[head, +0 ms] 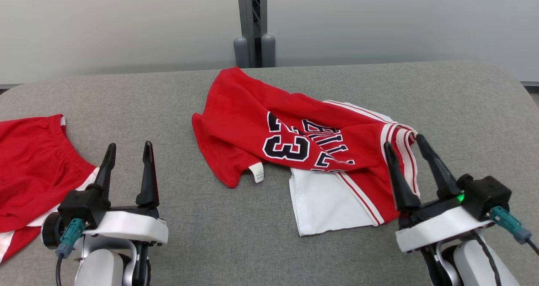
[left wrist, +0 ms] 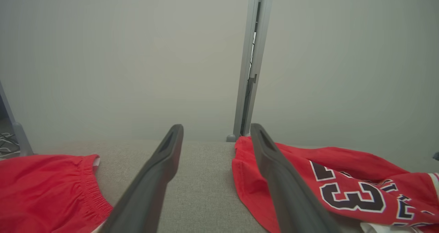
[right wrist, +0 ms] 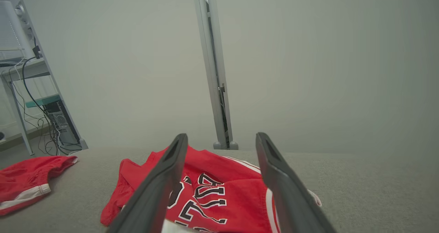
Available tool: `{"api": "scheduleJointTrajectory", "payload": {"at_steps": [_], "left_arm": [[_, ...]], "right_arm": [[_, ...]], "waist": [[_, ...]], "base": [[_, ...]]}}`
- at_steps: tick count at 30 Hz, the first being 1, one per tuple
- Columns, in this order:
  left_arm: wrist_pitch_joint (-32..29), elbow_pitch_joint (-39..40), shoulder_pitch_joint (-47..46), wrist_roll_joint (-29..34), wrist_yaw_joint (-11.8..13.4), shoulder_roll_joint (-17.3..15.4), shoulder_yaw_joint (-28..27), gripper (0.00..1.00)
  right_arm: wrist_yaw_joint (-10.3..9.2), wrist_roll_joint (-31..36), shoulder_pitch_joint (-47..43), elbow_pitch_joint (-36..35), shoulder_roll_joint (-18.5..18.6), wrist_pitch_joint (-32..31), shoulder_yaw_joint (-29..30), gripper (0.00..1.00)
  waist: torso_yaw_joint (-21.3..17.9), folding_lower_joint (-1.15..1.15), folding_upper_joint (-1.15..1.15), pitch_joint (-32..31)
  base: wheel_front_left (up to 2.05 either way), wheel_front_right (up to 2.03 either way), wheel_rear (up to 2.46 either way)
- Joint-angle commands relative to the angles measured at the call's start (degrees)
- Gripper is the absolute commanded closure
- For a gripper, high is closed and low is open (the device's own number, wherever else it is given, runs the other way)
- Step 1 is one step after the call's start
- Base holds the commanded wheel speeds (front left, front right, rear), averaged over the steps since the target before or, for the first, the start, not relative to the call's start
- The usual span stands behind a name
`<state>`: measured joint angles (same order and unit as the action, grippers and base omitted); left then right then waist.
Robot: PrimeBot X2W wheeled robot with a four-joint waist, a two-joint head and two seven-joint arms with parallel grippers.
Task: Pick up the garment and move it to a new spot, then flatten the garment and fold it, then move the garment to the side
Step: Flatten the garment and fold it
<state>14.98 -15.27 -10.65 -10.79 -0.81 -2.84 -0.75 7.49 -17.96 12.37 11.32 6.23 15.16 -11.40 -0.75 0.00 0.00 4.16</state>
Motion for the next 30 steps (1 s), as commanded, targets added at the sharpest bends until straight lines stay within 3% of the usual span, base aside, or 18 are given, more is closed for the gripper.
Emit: {"api": "scheduleJointTrajectory", "payload": {"at_steps": [1,4,5,11,14,23,30], "left_arm": [[0.1,-0.1,0.2,-1.1,0.0,-0.2,0.6,0.00],[0.1,-0.2,-0.2,-1.8,0.4,-0.1,1.5,0.00],[0.1,-0.2,-0.2,-1.8,0.4,-0.1,1.5,0.00],[0.1,-0.7,-0.5,-2.7,0.9,-0.1,2.8,0.00],[0.1,-1.1,-0.9,-3.0,1.0,-0.1,3.4,0.00],[0.1,-2.2,-2.1,-4.2,1.0,-0.1,5.8,0.00],[0.1,-2.7,-2.9,-4.9,1.5,-0.1,6.5,0.00]], "right_arm": [[0.01,-1.1,-0.1,0.5,1.4,0.1,-2.9,0.00],[0.01,-2.5,-0.1,1.7,4.3,0.1,-10.5,0.00],[0.01,-2.5,-0.1,1.7,4.3,0.1,-10.5,0.00],[0.00,-5.3,2.6,6.0,10.5,0.1,-27.5,0.00],[0.01,-6.6,4.5,8.4,11.6,0.1,-32.8,0.00],[0.00,-8.5,10.5,17.1,11.4,0.1,-41.9,0.00],[0.00,-7.7,13.4,22.5,10.7,0.1,-44.1,0.00]], "waist": [[0.1,0.00,0.00,0.1],[0.1,0.00,0.00,0.2],[0.1,0.00,0.00,0.2],[0.2,0.00,0.00,0.8],[0.5,0.00,0.00,1.4],[3.1,0.00,0.00,3.5],[5.4,0.00,0.00,4.5]], "base": [[0.00,0.00,0.00],[0.00,0.00,0.00],[0.00,0.00,0.00],[0.00,0.00,0.00],[0.00,0.00,0.00],[0.00,0.00,0.00],[0.00,0.00,0.00]]}}
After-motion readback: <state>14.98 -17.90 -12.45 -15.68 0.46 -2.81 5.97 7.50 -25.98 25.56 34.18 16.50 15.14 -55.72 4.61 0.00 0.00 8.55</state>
